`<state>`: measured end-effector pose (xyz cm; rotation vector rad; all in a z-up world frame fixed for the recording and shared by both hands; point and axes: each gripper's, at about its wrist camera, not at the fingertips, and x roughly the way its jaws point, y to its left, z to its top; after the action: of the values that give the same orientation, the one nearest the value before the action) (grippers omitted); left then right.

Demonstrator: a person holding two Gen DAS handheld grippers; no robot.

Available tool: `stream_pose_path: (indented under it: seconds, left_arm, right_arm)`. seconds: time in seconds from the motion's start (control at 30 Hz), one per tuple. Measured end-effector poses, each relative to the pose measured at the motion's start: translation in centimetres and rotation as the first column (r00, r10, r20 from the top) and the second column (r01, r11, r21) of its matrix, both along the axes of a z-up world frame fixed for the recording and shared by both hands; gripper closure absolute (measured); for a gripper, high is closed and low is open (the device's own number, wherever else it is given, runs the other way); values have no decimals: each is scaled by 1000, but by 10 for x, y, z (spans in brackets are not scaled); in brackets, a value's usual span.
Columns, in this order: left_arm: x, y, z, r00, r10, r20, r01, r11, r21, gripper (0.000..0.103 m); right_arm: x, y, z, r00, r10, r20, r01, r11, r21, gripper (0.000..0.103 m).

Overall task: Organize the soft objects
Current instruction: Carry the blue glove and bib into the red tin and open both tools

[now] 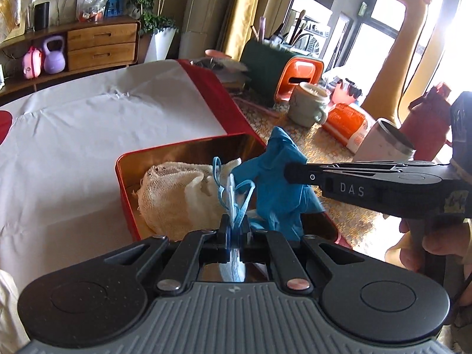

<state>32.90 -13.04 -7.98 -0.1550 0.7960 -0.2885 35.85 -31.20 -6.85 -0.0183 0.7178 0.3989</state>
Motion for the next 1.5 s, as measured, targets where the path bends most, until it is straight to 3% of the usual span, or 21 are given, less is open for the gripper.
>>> stream_pose_path:
  seconds: [0.33,0.73,1.17,1.23,1.33,1.37,1.5]
  left_arm:
    - [12,2,-23,996,5,-94,-5,1000,3,98]
    - [10,-3,-24,990,-6,-142,12,999,44,97]
    - [-1,-5,-13,993,-16,-116,27,995,97,93]
    - [-2,-4,-10,993,-17,-114,29,995,96,88]
    - [-6,-3,-6,995,-16,-103,25,996,91,55]
    - [-8,-2,-4,995,-19,-96,27,996,86,37]
    - [-19,-1,7,998,-26,-63,32,995,95,35]
  right_arm:
    - [6,13,-23,998,27,-53,-29,999,-38,93]
    - [3,13,-33,995,31,-99,-37,998,-60,75]
    - [-12,8,-19,997,33,-75,-36,999,-40,53]
    - [-14,7,-16,996,37,-76,-40,999,-33,50]
    - [-20,6,-10,998,34,-57,-37,998,-41,46]
    - [-21,5,-8,998,32,-53,-34,999,-38,45]
    - [-28,1,2,999,29,-42,-30,999,-23,40]
